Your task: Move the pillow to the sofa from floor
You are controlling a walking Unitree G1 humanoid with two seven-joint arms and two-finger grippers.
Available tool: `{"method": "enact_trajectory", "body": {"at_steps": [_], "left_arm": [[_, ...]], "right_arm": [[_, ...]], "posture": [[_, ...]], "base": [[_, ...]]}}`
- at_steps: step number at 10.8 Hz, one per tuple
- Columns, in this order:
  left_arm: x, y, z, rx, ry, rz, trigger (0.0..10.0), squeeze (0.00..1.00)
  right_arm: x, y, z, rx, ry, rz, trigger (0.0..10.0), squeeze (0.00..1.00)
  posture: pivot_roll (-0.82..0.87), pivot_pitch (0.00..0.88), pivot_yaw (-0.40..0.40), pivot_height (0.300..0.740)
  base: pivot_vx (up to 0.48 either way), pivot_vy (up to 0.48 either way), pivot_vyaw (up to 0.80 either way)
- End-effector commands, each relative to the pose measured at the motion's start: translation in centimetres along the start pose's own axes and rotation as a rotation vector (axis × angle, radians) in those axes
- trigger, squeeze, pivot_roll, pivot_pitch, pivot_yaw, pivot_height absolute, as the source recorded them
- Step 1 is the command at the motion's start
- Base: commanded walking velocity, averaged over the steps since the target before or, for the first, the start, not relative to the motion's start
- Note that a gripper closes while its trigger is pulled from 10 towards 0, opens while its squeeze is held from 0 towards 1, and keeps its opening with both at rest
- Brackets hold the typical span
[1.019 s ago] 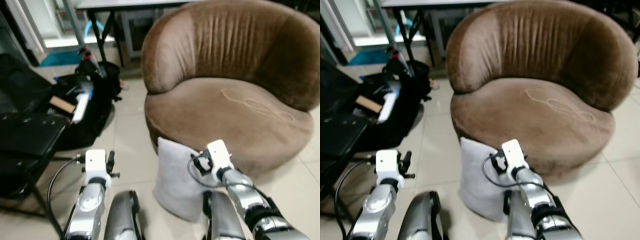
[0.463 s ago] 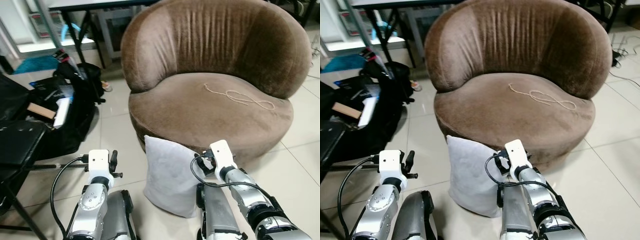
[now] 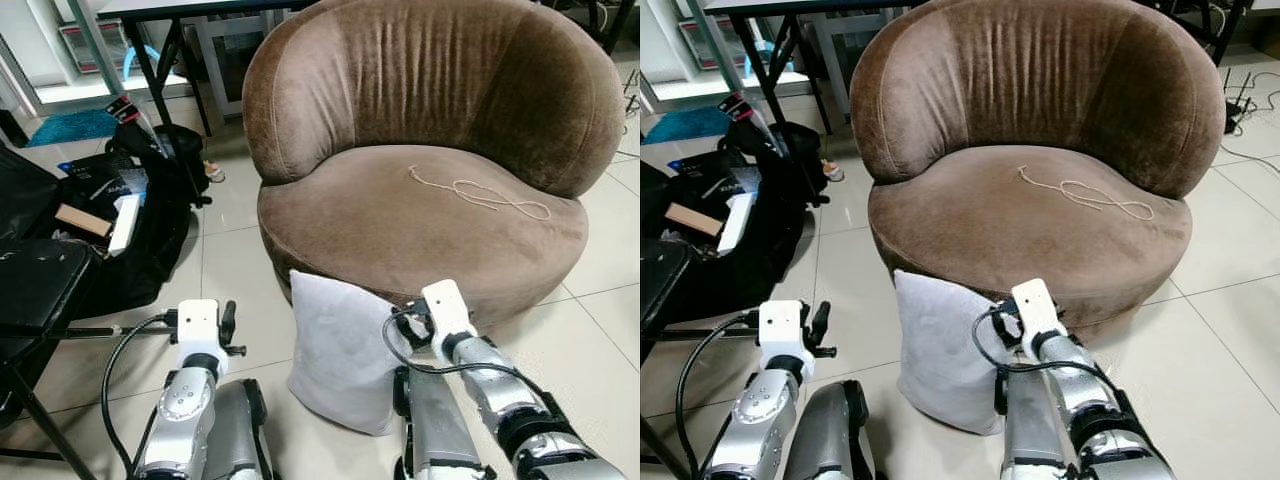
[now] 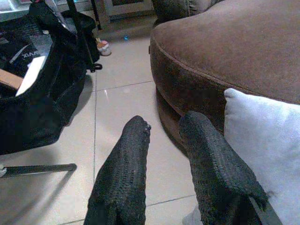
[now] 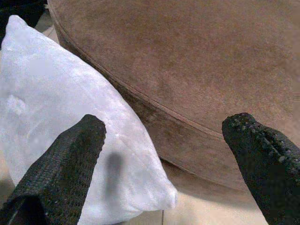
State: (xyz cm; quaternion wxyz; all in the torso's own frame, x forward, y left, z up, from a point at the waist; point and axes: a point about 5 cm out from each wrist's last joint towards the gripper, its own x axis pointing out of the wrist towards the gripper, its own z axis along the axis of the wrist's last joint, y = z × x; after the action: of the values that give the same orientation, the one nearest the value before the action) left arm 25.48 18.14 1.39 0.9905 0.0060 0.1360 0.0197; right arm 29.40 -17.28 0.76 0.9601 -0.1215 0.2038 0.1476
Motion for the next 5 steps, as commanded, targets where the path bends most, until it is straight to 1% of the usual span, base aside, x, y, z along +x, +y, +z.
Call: {"method": "enact_trajectory", "body": {"at_steps": [1, 3, 4, 5], "left_arm": [[0.0, 0.0, 0.2, 0.008, -0.003, -0.005, 10.0, 0.00], [0.0, -0.1, 0.2, 0.005, -0.003, -0.005, 10.0, 0.00], [0.0, -0.2, 0.2, 0.003, -0.003, -0.005, 10.0, 0.00], [0.0, -0.3, 0.1, 0.001, -0.002, -0.005, 10.0, 0.00]], "right_arm": [[0.4, -0.7, 1.3, -0.024, -0.023, -0.001, 10.0, 0.00], [0.5, -1.6, 1.8, -0.060, -0.015, 0.006, 10.0, 0.00], [0.5, -1.8, 2.0, -0.069, -0.010, 0.010, 10.0, 0.00], [0.6, -1.8, 2.1, -0.105, 0.004, 0.035, 10.0, 0.00]], "posture": [[-0.13, 0.000, 0.077, 0.501], [-0.13, 0.000, 0.071, 0.501], [-0.13, 0.000, 0.068, 0.501], [-0.13, 0.000, 0.065, 0.501]], "base": [[0.000, 0.000, 0.00], [0.000, 0.000, 0.00], [0.000, 0.000, 0.00], [0.000, 0.000, 0.00]]}}
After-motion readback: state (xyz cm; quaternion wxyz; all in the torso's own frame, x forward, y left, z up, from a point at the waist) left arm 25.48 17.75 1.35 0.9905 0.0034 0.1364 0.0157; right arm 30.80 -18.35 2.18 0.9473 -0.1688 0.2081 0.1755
